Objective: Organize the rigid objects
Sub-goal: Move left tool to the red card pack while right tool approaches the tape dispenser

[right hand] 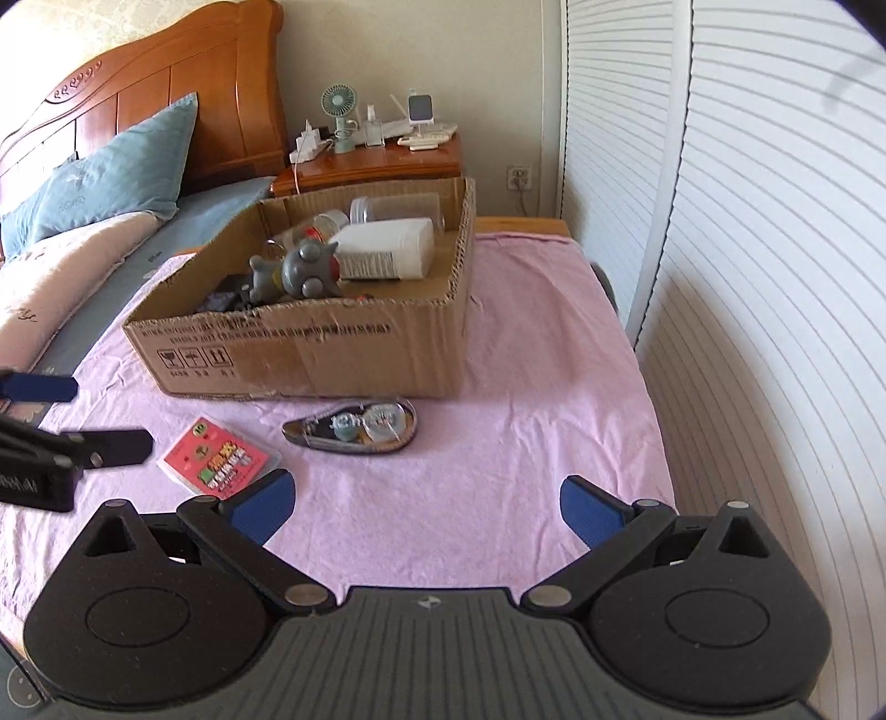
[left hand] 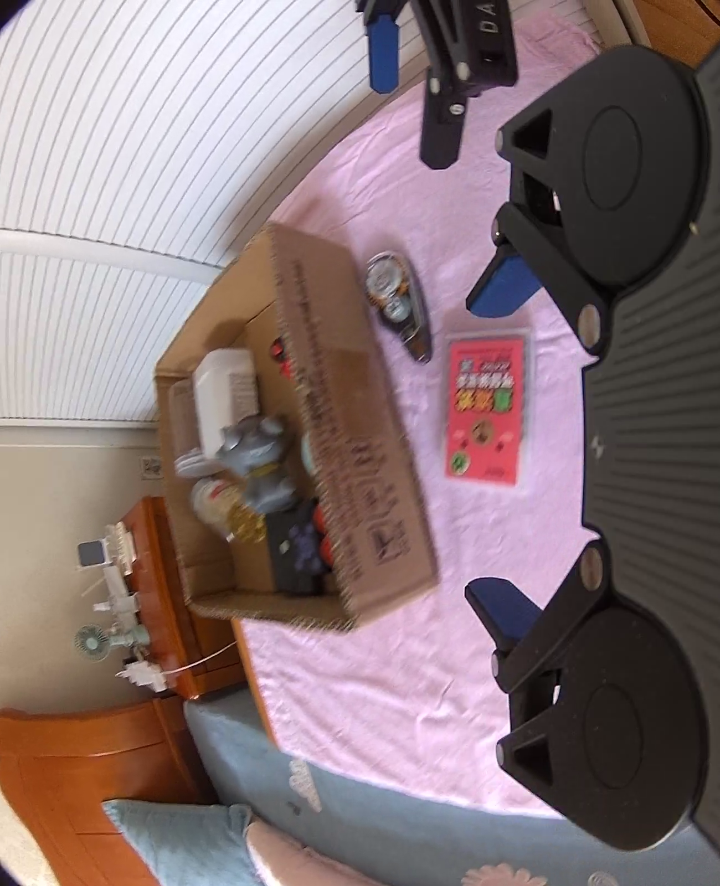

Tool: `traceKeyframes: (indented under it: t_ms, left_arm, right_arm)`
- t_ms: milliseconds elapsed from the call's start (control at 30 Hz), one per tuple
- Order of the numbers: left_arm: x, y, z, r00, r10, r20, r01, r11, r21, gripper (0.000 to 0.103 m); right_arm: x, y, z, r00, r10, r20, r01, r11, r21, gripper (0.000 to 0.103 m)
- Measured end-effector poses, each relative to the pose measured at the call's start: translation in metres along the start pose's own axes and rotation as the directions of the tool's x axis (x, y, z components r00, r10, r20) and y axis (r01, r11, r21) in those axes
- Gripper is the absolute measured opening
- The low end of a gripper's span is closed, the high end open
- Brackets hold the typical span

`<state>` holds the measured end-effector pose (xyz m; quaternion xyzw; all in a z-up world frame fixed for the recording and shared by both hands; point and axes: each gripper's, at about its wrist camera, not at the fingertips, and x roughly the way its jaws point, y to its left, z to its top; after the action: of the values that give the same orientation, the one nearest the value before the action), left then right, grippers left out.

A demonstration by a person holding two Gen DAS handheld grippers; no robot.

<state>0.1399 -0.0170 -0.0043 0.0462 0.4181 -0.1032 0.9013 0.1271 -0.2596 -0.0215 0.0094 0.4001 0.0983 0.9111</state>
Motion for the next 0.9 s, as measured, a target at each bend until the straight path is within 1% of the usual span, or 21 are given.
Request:
traceKeyframes:
  t_ms: [100,167,300,467,567,667,700,733,767,833,900]
  left_arm:
    - [0.012,-0.012,-0.012,1.000,0.020,-0.001,-0.020,1.000,0.022,0.100]
    - [0.020,-0.017,-0.018,1.000,0.021,-0.009,-0.021,0.999,0.026,0.100]
    - [0.036,-0.019,-0.026,1.000,0.013,-0.027,-0.013,1.000,0.003,0.100]
    - [0.050,-0.021,-0.031,0.999,0.016,-0.038,-0.015,1.000,0.009,0.101]
    - [0.053,-0.019,-0.030,1.000,-0.010,-0.029,0.009,1.000,-0.014,0.101]
    - [0.056,-0.018,-0.027,1.000,-0.009,-0.011,0.009,1.000,-0.012,0.101]
    - [0.057,-0.017,-0.026,1.000,-0.009,-0.010,0.008,1.000,-0.015,0.100]
    - [0.057,-0.016,-0.026,1.000,-0.008,-0.005,0.008,1.000,-0.021,0.096]
    - [0.056,-0.016,-0.025,1.000,-0.005,0.004,0.006,1.000,-0.020,0.090]
    - [0.056,-0.014,-0.023,1.000,-0.004,0.003,0.004,1.000,-0.020,0.090]
    - [0.057,-0.010,-0.023,1.000,0.014,0.002,-0.014,0.999,-0.038,0.090]
  right_arm:
    - [-0.001,-0.008,-0.004,1.000,0.000,0.001,0.000,1.000,0.023,0.103]
    - [-0.001,-0.012,-0.005,1.000,0.004,0.003,-0.004,0.999,0.040,0.103]
    - [0.000,-0.016,-0.005,1.000,0.006,0.002,-0.006,0.998,0.055,0.103]
    - [0.004,-0.014,-0.006,1.000,0.010,-0.010,-0.009,0.999,0.047,0.103]
    - [0.008,-0.013,-0.006,1.000,0.008,-0.026,-0.007,0.999,0.041,0.103]
    - [0.014,-0.010,-0.006,0.999,0.005,-0.044,-0.004,1.000,0.030,0.103]
    - [0.016,-0.010,-0.006,0.999,0.004,-0.052,-0.002,1.000,0.026,0.103]
    - [0.017,-0.009,-0.006,0.998,0.001,-0.058,0.000,1.000,0.021,0.103]
    - [0.020,-0.008,-0.006,0.998,-0.003,-0.065,0.004,1.000,0.015,0.103]
    - [0.024,-0.005,-0.006,0.997,-0.010,-0.079,0.010,1.000,0.003,0.103]
    - [0.028,-0.002,-0.005,0.996,-0.012,-0.092,0.011,1.000,-0.014,0.103]
